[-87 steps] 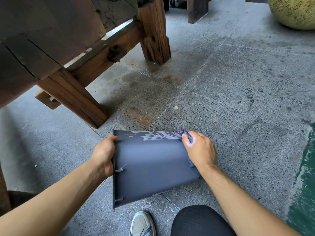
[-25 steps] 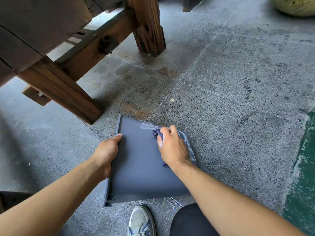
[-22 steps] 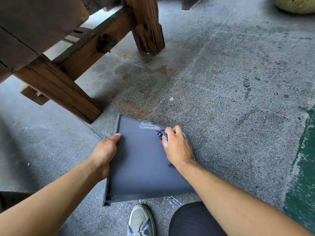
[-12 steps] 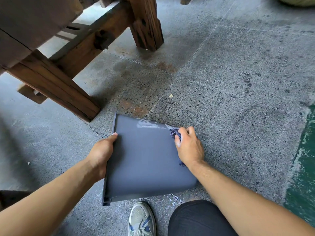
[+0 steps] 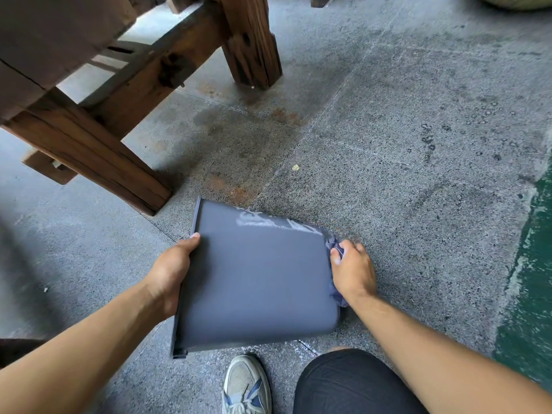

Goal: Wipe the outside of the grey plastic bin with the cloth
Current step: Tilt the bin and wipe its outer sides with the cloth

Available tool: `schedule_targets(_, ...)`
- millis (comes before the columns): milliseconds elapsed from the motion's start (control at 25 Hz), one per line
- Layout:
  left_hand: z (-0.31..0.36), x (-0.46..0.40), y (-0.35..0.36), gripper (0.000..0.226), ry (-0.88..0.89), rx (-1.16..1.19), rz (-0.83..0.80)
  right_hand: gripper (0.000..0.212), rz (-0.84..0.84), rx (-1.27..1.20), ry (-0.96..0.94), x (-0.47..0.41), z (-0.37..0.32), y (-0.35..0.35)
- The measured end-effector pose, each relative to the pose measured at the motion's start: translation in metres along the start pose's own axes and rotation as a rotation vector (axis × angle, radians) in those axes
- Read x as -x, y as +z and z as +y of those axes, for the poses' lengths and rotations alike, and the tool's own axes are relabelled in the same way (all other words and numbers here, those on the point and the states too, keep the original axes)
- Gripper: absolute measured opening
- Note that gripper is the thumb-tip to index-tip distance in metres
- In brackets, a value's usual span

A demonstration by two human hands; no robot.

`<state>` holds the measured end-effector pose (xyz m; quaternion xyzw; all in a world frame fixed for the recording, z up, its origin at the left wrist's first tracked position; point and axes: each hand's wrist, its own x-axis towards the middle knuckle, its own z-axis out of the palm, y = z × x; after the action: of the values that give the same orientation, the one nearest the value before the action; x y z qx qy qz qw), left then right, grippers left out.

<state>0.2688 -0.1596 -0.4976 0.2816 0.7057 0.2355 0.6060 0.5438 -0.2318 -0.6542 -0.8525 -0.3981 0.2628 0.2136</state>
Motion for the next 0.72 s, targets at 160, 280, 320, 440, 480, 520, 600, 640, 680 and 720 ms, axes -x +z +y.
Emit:
schedule_targets(160,-0.002,-0.003,-0.003,0.018,0.062,0.116,-0.013,0.015,-0.077,0.080,0.100,0.009,0.039,0.004)
schedule_targets(280,-0.005,-0.001,-0.001,0.019,0.045,0.094,-0.045,0.017,-0.028,0.042,0.193,0.014,0.057,-0.004)
schedule_targets(320,-0.005,-0.001,0.001,0.019,0.039,0.086,-0.057,0.018,-0.005,0.005,0.211,0.013,0.059,-0.010)
schedule_targets(440,0.005,0.003,0.009,0.018,0.003,0.051,-0.092,0.019,0.104,-0.135,0.225,0.007,0.053,-0.028)
schedule_targets(480,0.009,0.003,0.012,0.021,0.008,0.059,-0.117,0.019,0.155,-0.175,0.213,0.005,0.046,-0.034)
schedule_targets(520,0.013,0.004,0.016,0.021,0.023,0.070,-0.136,0.020,0.206,-0.215,0.194,0.004,0.036,-0.040)
schedule_targets(600,0.018,0.003,0.022,0.025,0.053,0.087,-0.168,0.023,0.295,-0.323,0.120,0.003,0.013,-0.051)
schedule_targets(640,0.019,0.002,0.024,0.036,0.059,0.072,-0.189,0.022,0.332,-0.378,0.063,0.004,0.000,-0.056)
schedule_targets(680,0.021,0.003,0.028,0.047,0.062,0.032,-0.204,0.022,0.364,-0.412,-0.007,0.006,-0.014,-0.061)
schedule_targets(720,0.021,0.004,0.032,0.053,0.060,-0.006,-0.216,0.021,0.385,-0.425,-0.086,0.009,-0.028,-0.065)
